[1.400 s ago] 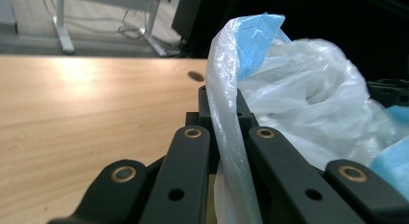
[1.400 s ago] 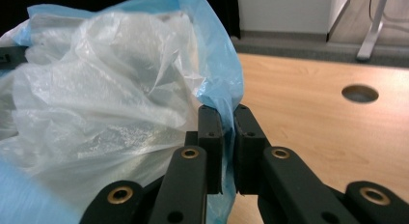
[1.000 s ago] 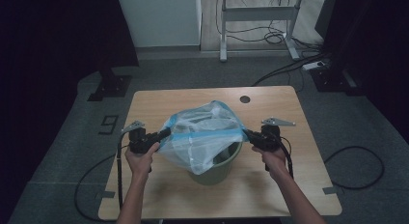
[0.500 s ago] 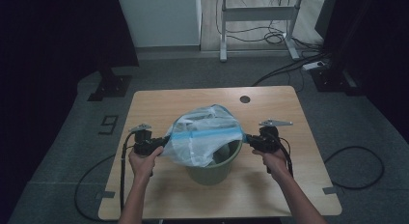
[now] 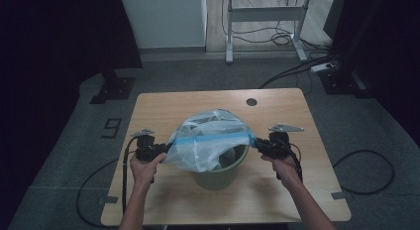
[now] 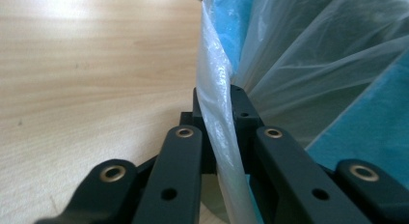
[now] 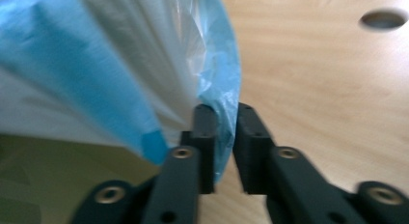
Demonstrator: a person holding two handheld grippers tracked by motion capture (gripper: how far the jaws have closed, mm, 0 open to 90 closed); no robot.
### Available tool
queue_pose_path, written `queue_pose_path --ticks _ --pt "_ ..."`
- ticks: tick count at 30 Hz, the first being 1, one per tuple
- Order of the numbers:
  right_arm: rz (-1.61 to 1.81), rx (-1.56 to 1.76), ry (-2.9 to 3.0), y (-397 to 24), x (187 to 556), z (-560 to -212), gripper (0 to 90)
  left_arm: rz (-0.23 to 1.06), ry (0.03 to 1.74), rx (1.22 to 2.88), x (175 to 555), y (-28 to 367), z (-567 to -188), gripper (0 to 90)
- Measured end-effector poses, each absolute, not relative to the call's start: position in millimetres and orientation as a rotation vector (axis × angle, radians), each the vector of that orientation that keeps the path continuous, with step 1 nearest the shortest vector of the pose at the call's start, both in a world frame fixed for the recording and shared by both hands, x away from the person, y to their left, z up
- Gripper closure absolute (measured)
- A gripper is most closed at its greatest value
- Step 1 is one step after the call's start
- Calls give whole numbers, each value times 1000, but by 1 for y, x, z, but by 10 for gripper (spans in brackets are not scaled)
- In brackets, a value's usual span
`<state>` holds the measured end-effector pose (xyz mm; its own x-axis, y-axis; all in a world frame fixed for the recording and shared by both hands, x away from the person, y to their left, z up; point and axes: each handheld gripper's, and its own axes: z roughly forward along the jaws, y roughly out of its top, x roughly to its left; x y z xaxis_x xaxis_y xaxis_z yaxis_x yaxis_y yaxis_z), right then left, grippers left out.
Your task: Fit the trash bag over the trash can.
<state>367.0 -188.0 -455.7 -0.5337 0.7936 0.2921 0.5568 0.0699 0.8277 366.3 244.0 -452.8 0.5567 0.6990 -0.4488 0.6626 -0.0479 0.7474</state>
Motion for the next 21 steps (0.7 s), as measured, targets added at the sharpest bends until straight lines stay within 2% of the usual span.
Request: queue_pose_path --ticks 4,12,18,21 --pt "1482 1316 1999 -195 357 -442 581 56 1118 1724 365 245 -449 822" --pt "1509 1277 1926 -208 342 -418 432 67 1102 1708 362 243 -443 817" --pt "1567 1400 1933 -218 360 -426 385 77 1095 1688 361 241 -438 810" --pt "1610 1390 1884 -222 358 -419 365 83 1085 1691 361 240 -435 810"
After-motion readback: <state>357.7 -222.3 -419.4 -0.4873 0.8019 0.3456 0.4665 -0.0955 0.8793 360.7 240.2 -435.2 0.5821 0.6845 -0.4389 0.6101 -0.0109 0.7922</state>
